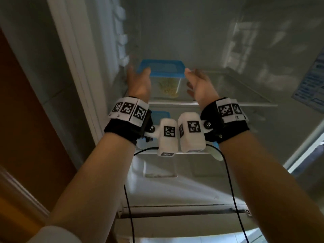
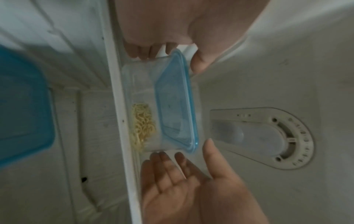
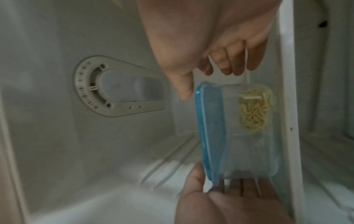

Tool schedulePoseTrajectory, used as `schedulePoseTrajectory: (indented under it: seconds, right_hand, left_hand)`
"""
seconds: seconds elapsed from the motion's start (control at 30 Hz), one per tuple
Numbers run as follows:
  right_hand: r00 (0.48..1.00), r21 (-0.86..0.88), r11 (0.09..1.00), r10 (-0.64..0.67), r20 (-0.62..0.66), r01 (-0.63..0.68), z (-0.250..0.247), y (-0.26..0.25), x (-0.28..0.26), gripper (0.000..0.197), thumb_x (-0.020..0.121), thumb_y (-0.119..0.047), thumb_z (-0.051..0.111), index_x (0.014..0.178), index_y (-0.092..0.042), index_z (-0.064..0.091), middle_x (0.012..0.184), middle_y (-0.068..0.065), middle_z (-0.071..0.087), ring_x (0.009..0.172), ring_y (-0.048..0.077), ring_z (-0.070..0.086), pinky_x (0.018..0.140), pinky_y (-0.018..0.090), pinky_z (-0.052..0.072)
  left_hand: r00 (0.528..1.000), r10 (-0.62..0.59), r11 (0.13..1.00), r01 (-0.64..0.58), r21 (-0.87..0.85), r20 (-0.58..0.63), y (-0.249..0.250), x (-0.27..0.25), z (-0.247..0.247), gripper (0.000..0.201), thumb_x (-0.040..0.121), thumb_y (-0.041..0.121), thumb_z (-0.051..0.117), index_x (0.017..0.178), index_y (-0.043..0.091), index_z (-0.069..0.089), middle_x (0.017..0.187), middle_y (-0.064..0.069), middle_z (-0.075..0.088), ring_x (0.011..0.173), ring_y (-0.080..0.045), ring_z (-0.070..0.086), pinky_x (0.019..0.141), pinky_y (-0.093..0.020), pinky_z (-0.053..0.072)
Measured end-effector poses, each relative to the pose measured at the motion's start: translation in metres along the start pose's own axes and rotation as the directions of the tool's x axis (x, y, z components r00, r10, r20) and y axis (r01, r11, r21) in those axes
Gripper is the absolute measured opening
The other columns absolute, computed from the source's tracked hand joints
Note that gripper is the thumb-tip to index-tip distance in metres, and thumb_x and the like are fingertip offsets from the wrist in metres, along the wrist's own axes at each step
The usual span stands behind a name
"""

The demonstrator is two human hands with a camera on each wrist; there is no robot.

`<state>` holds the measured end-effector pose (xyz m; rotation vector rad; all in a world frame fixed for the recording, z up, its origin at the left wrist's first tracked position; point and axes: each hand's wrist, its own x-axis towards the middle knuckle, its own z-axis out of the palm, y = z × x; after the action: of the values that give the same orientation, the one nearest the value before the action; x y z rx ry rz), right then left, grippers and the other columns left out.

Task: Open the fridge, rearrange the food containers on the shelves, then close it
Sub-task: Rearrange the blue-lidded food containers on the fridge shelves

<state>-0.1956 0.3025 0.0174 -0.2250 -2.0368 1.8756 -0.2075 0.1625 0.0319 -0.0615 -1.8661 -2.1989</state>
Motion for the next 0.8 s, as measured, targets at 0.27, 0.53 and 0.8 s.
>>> schedulePoseTrajectory:
  seconds: [0.27,0.53,0.8]
  right_hand:
    - [0.984,0.044,0.988,0.145,0.103,-0.15,0.011,-0.007,0.004,0.044,0.086,-0.049,0.044,0.104,-0.011,0.056,0.121,0.015,0.062,0.114,0.028,0.059,0.103,0.035,0.045]
    - [1.0,0.312,0.95,0.021,0.021,-0.027,-0.01,-0.018,-0.046,0.028,0.084,-0.047,0.048,0.096,-0.026,0.063,0.101,-0.003,0.066,0.096,0.013,0.063,0.079,0.032,0.052]
    - [0.997,0.449,0.89,0.062,0.05,-0.078,-0.053,0.006,-0.103,0.028,0.082,-0.038,0.043,0.097,-0.024,0.061,0.105,-0.001,0.06,0.104,0.02,0.057,0.079,0.037,0.049]
  left_hand:
    - [0.996,-0.092,0.995,0.092,0.028,0.02,-0.002,-0.002,0.0,0.05,0.083,0.036,0.048,0.124,0.007,0.049,0.108,-0.009,0.057,0.101,-0.026,0.057,0.1,-0.042,0.044]
    - [0.995,-0.046,0.977,0.064,-0.206,0.091,-0.005,-0.035,-0.014,0.04,0.091,0.042,0.038,0.117,0.017,0.055,0.107,-0.001,0.058,0.097,-0.018,0.057,0.081,-0.032,0.046]
    - [0.993,0.047,0.95,-0.01,-0.311,0.112,-0.013,-0.088,-0.045,0.041,0.089,0.019,0.048,0.129,0.026,0.041,0.05,0.005,0.043,0.042,-0.007,0.036,0.041,-0.019,0.028]
